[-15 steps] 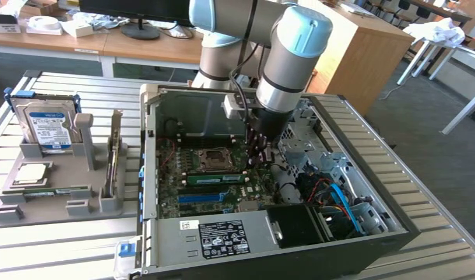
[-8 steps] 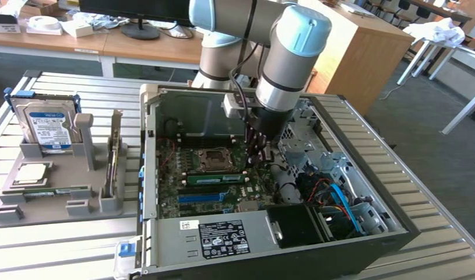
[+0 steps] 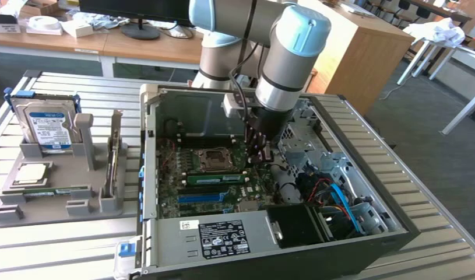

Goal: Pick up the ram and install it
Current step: 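Press down the ram until it locks into place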

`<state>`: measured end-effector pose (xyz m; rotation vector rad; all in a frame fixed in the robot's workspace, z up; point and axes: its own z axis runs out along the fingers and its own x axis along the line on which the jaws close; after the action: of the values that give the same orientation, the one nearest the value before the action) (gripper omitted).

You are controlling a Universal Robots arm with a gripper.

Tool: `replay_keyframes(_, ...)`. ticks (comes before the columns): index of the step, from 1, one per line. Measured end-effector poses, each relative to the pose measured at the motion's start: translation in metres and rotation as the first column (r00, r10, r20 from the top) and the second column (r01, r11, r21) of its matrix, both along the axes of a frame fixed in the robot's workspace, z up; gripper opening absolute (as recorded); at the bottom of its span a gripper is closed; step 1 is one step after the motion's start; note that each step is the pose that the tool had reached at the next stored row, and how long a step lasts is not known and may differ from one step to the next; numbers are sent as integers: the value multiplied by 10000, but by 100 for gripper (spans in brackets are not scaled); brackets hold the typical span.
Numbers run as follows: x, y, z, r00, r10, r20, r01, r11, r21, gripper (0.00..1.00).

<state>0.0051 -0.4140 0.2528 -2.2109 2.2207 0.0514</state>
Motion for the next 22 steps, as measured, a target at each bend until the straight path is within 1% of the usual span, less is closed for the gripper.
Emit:
replay_keyframes(12,0,0,-31,10000,0,0,0,10000,-1,10)
replay_keyframes(22,0,-1,-105,10000,0,0,0,10000,-2,10)
